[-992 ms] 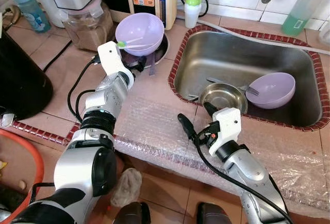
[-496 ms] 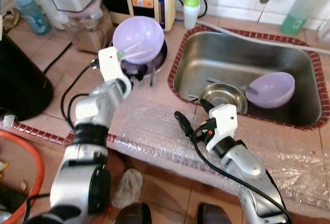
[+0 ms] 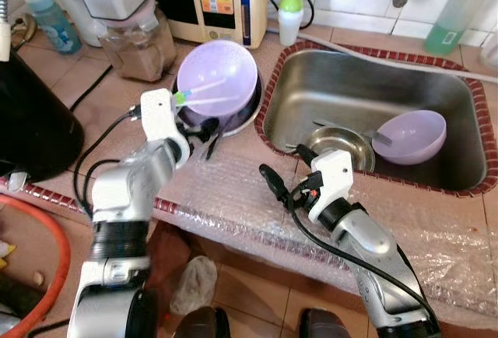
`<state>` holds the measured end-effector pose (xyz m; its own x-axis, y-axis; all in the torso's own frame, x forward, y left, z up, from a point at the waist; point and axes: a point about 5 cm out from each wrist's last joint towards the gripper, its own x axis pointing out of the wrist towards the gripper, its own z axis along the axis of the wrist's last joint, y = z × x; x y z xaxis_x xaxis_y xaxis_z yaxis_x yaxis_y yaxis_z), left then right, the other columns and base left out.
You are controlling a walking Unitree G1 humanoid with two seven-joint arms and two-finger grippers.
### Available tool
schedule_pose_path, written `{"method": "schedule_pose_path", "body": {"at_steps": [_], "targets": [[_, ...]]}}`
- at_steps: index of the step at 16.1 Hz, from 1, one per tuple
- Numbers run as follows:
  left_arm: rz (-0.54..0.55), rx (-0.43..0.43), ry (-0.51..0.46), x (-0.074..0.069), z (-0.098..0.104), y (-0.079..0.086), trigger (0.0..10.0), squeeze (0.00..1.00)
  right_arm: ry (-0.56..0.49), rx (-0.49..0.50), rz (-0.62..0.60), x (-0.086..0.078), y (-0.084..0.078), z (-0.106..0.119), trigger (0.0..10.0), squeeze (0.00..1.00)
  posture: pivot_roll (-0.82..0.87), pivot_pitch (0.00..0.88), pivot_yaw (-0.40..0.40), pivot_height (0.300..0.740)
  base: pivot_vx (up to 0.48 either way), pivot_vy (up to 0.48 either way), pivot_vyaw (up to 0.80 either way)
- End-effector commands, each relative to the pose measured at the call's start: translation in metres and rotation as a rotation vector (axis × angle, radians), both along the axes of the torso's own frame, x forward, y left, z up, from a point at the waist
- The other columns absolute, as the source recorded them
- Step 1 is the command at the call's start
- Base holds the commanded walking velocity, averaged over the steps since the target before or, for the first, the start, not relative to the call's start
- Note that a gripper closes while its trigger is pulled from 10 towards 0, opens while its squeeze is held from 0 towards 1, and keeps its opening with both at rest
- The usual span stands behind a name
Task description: Kitchen organization
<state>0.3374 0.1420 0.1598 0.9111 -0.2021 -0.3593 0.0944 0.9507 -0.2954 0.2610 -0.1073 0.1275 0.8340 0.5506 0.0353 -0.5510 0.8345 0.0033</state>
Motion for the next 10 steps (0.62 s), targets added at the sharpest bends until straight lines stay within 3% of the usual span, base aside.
{"method": "schedule_pose_path", "body": {"at_steps": [1,5,10], "targets": [[0.021,0.031,0.077,-0.009,-0.014,0.008,10.0,0.00,0.005,0.016,0.036,0.000,0.002,0.000,10.0,0.00,-0.05,0.071,0.104,0.740,0.000,0.000,0.00],[0.033,0.046,0.060,-0.017,-0.005,0.012,10.0,0.00,0.015,0.028,0.130,0.000,0.006,0.004,10.0,0.00,-0.03,0.061,0.102,0.740,0.000,0.000,0.00],[0.025,0.068,0.037,-0.023,0.006,0.011,10.0,0.00,0.016,0.004,0.124,0.004,0.002,-0.001,10.0,0.00,-0.02,0.049,0.107,0.740,0.000,0.000,0.00]]}}
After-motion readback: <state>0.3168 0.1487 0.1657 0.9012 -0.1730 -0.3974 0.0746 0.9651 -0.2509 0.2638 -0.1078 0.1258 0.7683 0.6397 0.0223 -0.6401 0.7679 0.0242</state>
